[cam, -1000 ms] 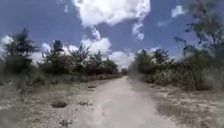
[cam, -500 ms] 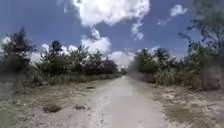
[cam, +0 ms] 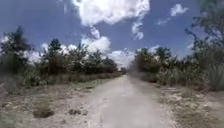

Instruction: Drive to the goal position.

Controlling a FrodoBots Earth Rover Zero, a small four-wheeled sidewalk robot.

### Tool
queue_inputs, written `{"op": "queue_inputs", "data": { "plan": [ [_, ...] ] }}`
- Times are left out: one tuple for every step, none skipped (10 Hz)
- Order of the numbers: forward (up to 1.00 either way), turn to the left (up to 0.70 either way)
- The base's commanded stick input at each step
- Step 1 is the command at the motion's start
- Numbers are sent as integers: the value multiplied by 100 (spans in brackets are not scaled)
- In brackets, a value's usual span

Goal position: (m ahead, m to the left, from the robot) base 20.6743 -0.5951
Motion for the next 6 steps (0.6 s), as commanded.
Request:
{"op": "queue_inputs", "data": {
  "plan": [
    [45, 0],
    [45, 0],
    [45, 0],
    [45, 0],
    [45, 0],
    [45, 0]
  ]
}}
